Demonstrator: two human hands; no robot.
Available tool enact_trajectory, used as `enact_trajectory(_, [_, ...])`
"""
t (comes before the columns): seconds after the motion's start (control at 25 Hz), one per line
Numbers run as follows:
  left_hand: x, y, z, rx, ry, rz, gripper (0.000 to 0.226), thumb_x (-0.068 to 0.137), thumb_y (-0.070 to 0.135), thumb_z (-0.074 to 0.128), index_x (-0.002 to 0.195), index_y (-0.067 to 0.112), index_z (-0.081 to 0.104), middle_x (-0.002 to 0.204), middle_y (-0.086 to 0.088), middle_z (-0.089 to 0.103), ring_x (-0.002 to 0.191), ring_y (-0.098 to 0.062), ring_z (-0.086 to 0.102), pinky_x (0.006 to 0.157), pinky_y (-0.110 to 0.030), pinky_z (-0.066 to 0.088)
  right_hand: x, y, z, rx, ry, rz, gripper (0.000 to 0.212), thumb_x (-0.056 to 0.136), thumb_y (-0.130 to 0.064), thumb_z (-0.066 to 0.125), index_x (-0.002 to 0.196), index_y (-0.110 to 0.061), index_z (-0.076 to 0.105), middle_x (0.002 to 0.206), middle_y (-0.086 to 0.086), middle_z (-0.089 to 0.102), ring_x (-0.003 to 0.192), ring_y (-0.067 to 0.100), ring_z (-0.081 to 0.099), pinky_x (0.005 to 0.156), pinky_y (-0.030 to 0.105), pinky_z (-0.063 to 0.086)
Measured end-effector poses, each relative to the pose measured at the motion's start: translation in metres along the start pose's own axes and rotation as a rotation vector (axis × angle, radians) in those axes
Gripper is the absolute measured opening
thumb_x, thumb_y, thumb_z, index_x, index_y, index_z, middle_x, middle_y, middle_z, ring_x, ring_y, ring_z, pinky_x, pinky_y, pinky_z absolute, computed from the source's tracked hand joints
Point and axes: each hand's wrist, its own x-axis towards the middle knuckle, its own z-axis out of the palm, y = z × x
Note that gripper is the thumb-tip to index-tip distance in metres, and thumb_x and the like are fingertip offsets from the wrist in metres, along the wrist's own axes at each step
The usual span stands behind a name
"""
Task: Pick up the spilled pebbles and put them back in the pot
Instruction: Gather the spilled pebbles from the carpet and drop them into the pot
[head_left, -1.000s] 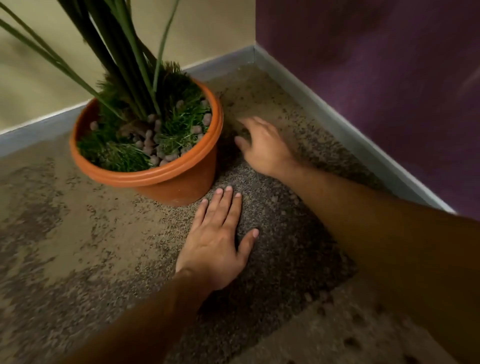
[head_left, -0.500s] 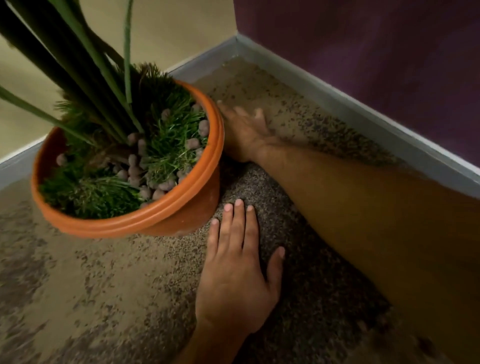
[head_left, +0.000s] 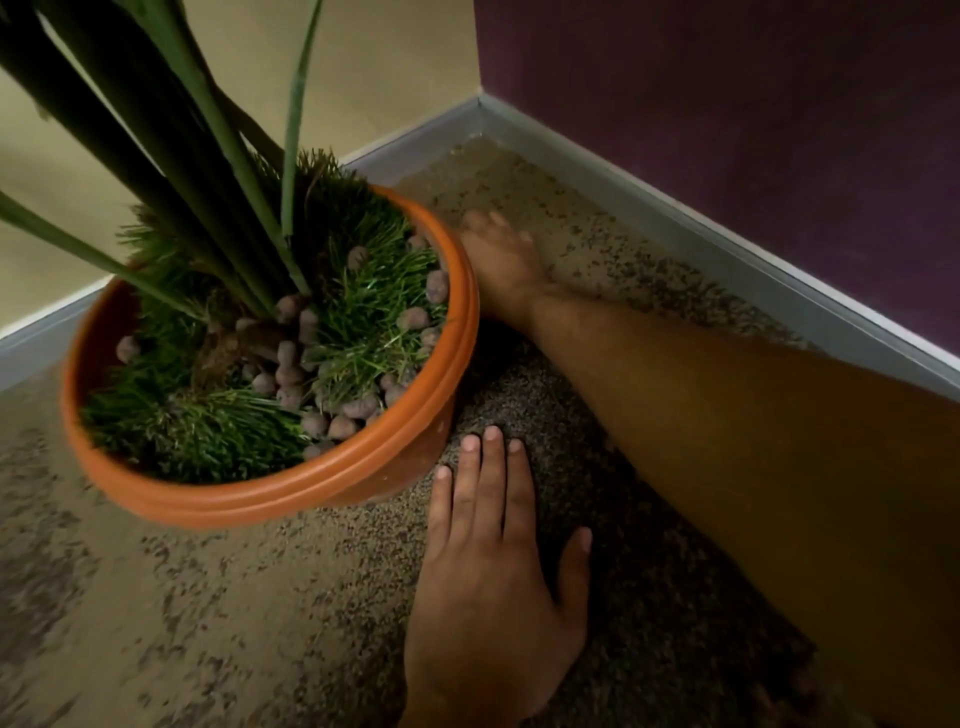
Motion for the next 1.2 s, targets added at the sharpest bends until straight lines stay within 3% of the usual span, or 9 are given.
enact_trajectory(0.08, [0.000,-0.001,-0.001,0.003,0.000,-0.006,0.078,0.093,0.064,0.019,0.154,0.016,0.003,0.162,0.000,-0.006,0.148,-0.014,-0.016,0.120,-0.036,-0.008,-0.007,0.009,0.000,0.055,0.082,0.012,0.023,0.093,-0.007,0.044,0.110,-0.003,0.059,0.125,0.020,0.056,0.112,0.031,0.053,0.088,0.033,0.041])
enact_trajectory(0.16, [0.000,-0.001,-0.003,0.017,-0.002,-0.002,0.078,0.094,0.064,0.019,0.154,0.016,0.003,0.162,-0.001,-0.005,0.148,-0.014,-0.015,0.120,-0.037,-0.006,-0.022,0.015,-0.007,0.109,0.090,0.095,0.014,0.089,-0.004,0.049,0.092,-0.010,0.061,0.112,0.016,0.061,0.096,0.026,0.058,0.075,0.027,0.039])
enact_trajectory(0.28, [-0.001,-0.001,-0.007,0.015,-0.003,-0.012,0.078,0.094,0.063,0.021,0.153,0.014,0.006,0.163,-0.004,0.000,0.149,-0.014,-0.012,0.120,-0.037,-0.005,-0.065,0.019,-0.013,-0.003,0.094,-0.007,0.016,0.089,-0.004,0.052,0.094,-0.007,0.067,0.101,0.012,0.066,0.090,0.027,0.064,0.070,0.028,0.046])
enact_trajectory(0.48, [0.000,0.001,-0.009,0.009,-0.004,-0.006,0.077,0.095,0.061,0.025,0.153,0.012,0.012,0.163,-0.007,0.006,0.149,-0.014,-0.006,0.120,-0.035,-0.006,-0.140,0.044,-0.032,0.013,-0.002,-0.159,0.014,0.093,-0.014,0.057,0.098,-0.008,0.068,0.104,0.011,0.062,0.097,0.028,0.059,0.082,0.037,0.051])
enact_trajectory(0.64, [-0.002,0.003,-0.008,0.027,-0.012,-0.024,0.078,0.094,0.063,0.023,0.153,0.013,0.012,0.163,-0.005,0.007,0.149,-0.013,-0.006,0.121,-0.036,-0.003,-0.186,0.056,-0.043,0.048,-0.119,-0.254,0.014,0.091,-0.010,0.059,0.101,-0.010,0.069,0.103,0.010,0.064,0.097,0.027,0.059,0.082,0.033,0.049])
enact_trajectory(0.84, [-0.001,0.001,-0.005,-0.001,-0.010,-0.033,0.079,0.093,0.065,0.023,0.153,0.015,0.014,0.163,-0.003,0.008,0.149,-0.012,-0.004,0.121,-0.036,-0.002,-0.227,0.057,-0.046,0.056,-0.176,-0.300,0.028,0.093,-0.003,0.050,0.117,-0.005,0.064,0.114,0.017,0.060,0.109,0.032,0.049,0.092,0.037,0.041])
enact_trajectory(1.0, [-0.003,0.002,-0.005,0.006,-0.006,-0.041,0.080,0.092,0.066,0.024,0.152,0.015,0.015,0.163,-0.002,0.009,0.149,-0.013,-0.003,0.121,-0.036,-0.001,-0.267,0.056,-0.054,0.007,-0.282,-0.327,0.055,0.075,0.012,0.049,0.127,-0.005,0.057,0.128,0.015,0.055,0.119,0.032,0.045,0.100,0.039,0.040])
enact_trajectory(1.2, [-0.004,-0.001,-0.006,-0.010,-0.008,-0.046,0.080,0.091,0.067,0.024,0.152,0.015,0.017,0.162,-0.003,0.012,0.149,-0.014,0.000,0.122,-0.037,0.001,-0.318,0.054,-0.066,-0.029,-0.414,-0.325,0.064,0.073,0.009,0.050,0.135,-0.008,0.050,0.137,0.011,0.048,0.125,0.029,0.041,0.106,0.038,0.038])
